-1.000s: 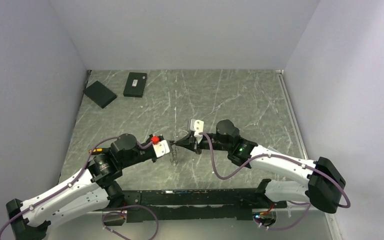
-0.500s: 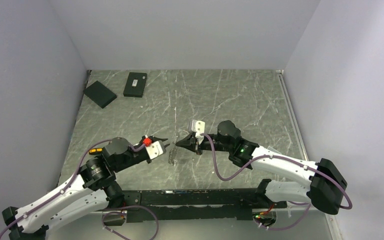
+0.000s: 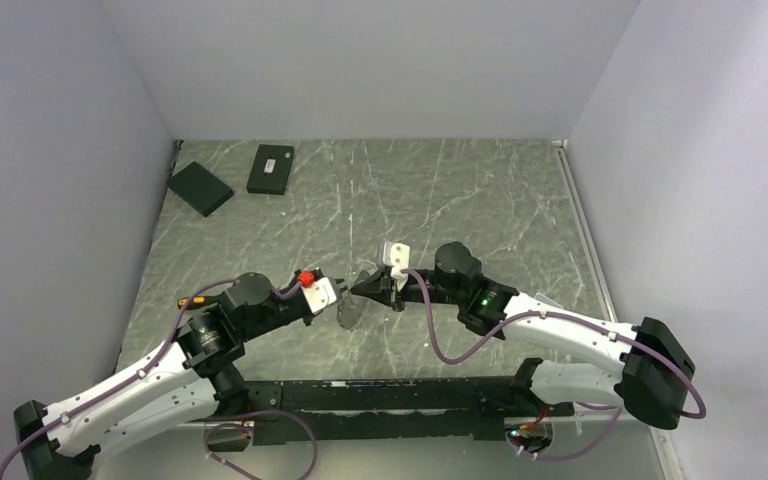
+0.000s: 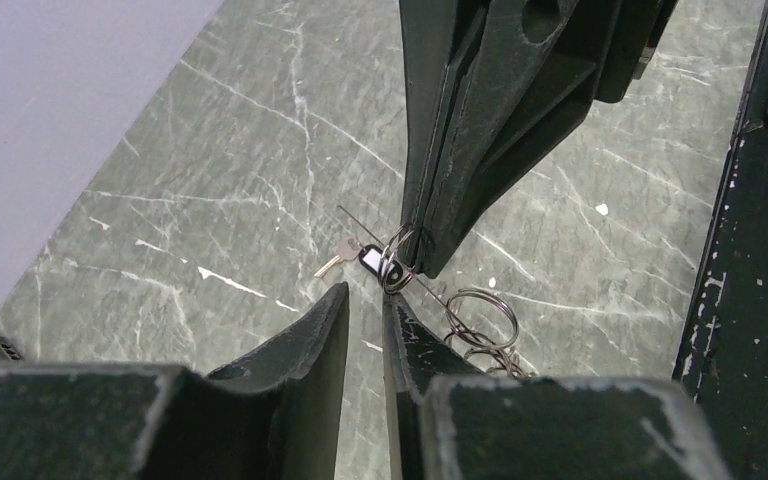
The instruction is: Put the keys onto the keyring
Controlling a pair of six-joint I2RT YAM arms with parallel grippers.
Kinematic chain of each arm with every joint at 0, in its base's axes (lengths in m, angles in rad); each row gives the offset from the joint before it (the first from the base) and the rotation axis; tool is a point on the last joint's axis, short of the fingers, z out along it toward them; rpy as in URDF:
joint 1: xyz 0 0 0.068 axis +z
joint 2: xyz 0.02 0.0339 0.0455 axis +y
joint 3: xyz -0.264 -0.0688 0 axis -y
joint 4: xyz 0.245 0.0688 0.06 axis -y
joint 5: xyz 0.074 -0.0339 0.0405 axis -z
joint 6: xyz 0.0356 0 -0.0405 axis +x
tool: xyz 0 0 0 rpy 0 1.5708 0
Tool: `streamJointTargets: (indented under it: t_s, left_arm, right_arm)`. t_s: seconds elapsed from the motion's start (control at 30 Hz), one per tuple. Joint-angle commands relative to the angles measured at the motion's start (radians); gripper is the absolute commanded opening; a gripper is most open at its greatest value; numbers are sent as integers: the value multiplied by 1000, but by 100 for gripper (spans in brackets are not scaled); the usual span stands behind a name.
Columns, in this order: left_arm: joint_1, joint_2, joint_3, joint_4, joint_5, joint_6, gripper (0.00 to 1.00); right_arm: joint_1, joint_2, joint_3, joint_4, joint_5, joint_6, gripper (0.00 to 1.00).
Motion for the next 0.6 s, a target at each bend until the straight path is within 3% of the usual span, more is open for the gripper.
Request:
streamJointTargets:
  t_s: [0.0, 0.3, 0.57]
  left_arm:
    - [0, -1, 0, 82, 19, -18, 22]
    - [0, -23, 23, 20, 67, -9, 21]
    - [0, -18, 23, 21, 90, -12, 27]
  right_arm:
    - [9, -17, 25, 34, -21, -17, 0]
    - [17, -4, 35, 10, 11, -37, 0]
    - [21, 3, 45, -9, 22, -43, 0]
